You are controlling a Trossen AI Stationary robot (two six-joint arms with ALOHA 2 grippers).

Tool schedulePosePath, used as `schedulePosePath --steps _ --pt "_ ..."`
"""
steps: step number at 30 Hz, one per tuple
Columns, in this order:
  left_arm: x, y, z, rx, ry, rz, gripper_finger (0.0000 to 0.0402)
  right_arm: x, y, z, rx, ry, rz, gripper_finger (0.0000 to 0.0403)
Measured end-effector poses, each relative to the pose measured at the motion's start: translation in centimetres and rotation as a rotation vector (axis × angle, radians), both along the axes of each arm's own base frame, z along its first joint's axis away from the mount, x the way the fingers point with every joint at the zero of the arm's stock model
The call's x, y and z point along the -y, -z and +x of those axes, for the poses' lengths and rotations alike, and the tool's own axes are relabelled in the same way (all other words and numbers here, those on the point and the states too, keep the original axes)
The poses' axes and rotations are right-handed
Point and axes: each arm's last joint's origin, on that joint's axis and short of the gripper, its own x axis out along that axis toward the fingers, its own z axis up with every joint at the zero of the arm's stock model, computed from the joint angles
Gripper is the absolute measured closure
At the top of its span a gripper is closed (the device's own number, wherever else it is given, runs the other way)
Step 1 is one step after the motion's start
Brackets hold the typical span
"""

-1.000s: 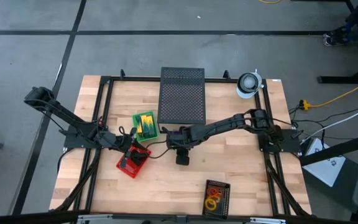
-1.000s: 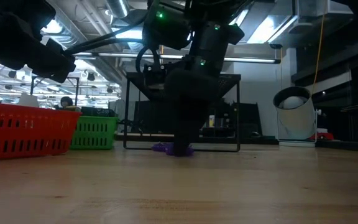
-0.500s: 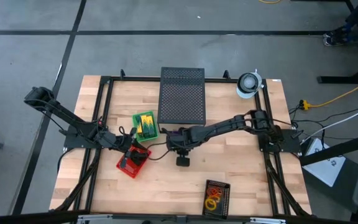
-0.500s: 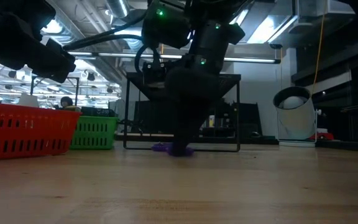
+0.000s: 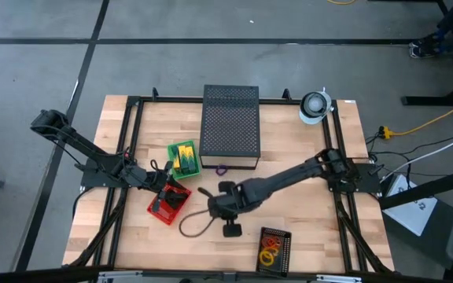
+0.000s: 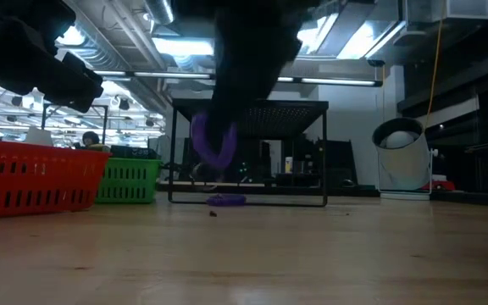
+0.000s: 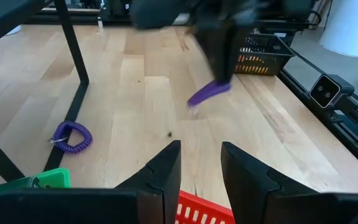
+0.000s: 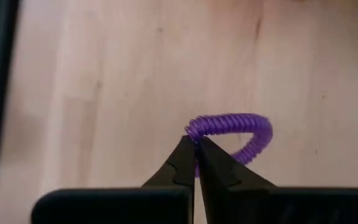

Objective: Pick & Place Office Desk Supplies
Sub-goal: Put the purple spring keychain into the black bin

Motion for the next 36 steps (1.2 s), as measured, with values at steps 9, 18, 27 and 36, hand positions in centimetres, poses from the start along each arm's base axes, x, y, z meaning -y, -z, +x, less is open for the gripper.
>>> schedulePosePath --steps 9,18,27,36 --pt "0.0 0.0 0.0 0.001 0.002 -0.001 0.0292 -4.3 -5.5 -1.9 0.013 0.020 -0.049 0.0401" --pt "0.0 0.0 0.0 0.001 0.002 -0.002 0.0292 -8.9 -7.2 -6.0 -0.080 0.138 -0.041 0.0401" --pt "0.0 0.0 0.0 0.002 0.002 -0.002 0.0292 -12.9 -7.1 -9.3 -0.122 0.248 0.018 0.0401" --pt "0.0 0.0 0.0 0.002 0.002 -0.002 0.0292 -15.5 -7.0 -12.4 -0.203 0.382 0.069 0.0401"
